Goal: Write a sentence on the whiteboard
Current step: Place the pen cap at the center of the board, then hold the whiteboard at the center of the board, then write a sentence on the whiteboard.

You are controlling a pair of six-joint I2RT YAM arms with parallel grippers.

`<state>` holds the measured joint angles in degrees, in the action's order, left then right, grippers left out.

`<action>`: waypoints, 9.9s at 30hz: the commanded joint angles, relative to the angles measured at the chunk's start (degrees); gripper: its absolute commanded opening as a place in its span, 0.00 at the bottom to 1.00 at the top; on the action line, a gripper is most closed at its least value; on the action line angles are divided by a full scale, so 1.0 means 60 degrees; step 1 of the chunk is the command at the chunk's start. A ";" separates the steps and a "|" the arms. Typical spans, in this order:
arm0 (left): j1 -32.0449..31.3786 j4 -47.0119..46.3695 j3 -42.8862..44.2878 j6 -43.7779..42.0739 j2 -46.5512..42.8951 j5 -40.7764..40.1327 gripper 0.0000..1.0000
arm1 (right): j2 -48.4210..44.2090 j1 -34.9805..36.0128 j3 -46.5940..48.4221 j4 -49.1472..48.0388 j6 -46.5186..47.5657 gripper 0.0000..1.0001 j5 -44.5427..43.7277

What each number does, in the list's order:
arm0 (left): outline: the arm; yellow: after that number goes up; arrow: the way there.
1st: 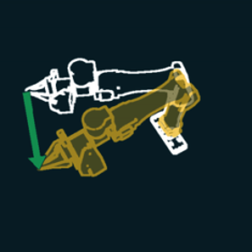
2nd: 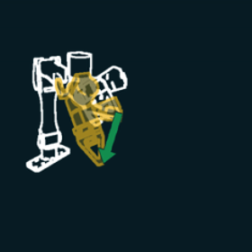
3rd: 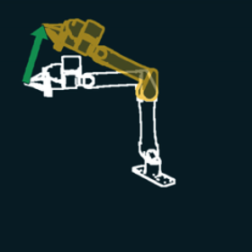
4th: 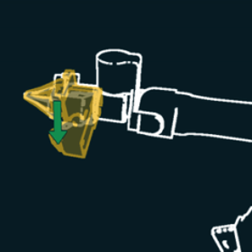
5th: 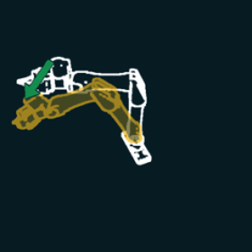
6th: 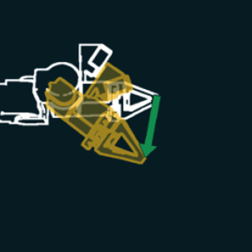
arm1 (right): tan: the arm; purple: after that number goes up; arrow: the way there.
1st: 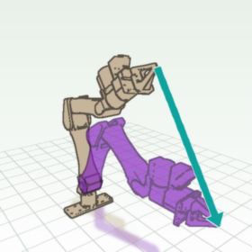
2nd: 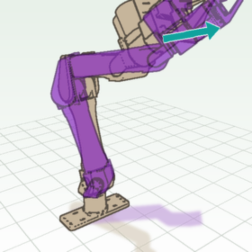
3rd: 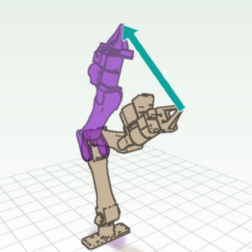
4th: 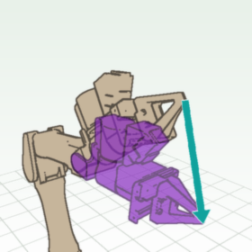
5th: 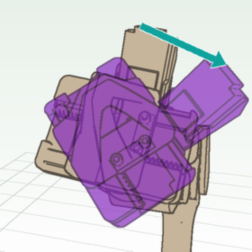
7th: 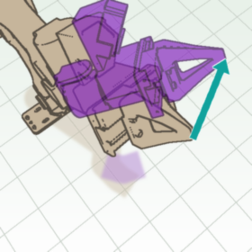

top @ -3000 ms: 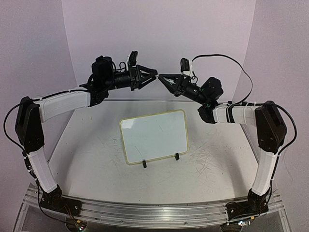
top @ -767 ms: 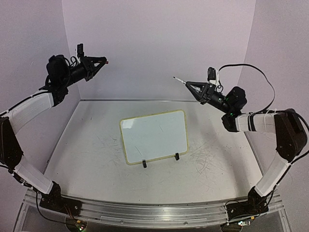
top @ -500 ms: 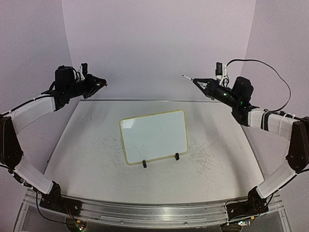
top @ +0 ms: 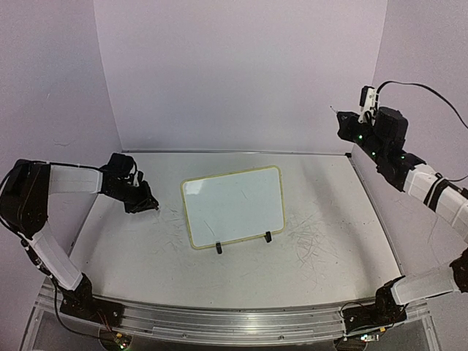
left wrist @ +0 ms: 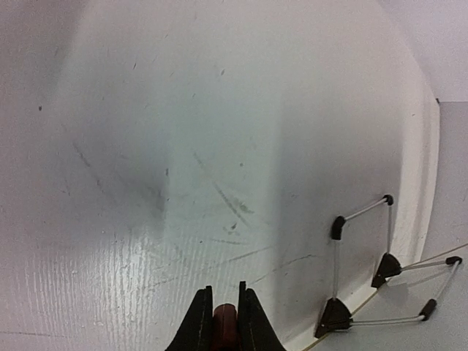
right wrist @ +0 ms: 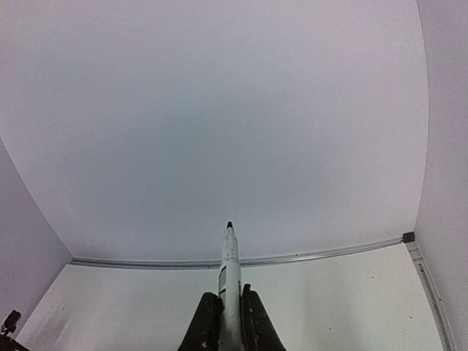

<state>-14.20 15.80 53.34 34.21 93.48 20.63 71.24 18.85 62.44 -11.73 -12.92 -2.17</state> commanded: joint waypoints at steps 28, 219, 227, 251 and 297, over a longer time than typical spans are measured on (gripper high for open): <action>-0.2588 0.0860 0.0814 -0.0644 0.1446 -0.5827 0.18 | 0.0070 0.0020 -0.0152 -0.0214 0.0141 0.00 0.0874; -0.1582 -1.0295 -0.3455 -0.1254 -0.0354 0.5296 0.00 | 0.6145 0.7848 0.2167 -0.0596 0.0256 0.00 -0.2141; -0.1575 -1.0295 -0.3487 -0.1248 -0.0420 0.5328 0.00 | 0.6287 0.7845 0.2306 -0.0502 0.0248 0.00 -0.2224; -0.1577 -1.0294 -0.3470 -0.1219 -0.0449 0.5353 0.00 | 0.6514 0.7846 0.2455 -0.0302 0.0146 0.00 -0.1909; -0.1583 -1.0294 -0.3467 -0.1161 -0.0492 0.5368 0.00 | 0.6233 0.7845 0.1926 -0.0123 -0.0293 0.00 -0.1709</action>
<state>-23.11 -44.03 32.84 25.74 91.26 50.39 109.60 65.93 75.00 -13.21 -13.81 -12.13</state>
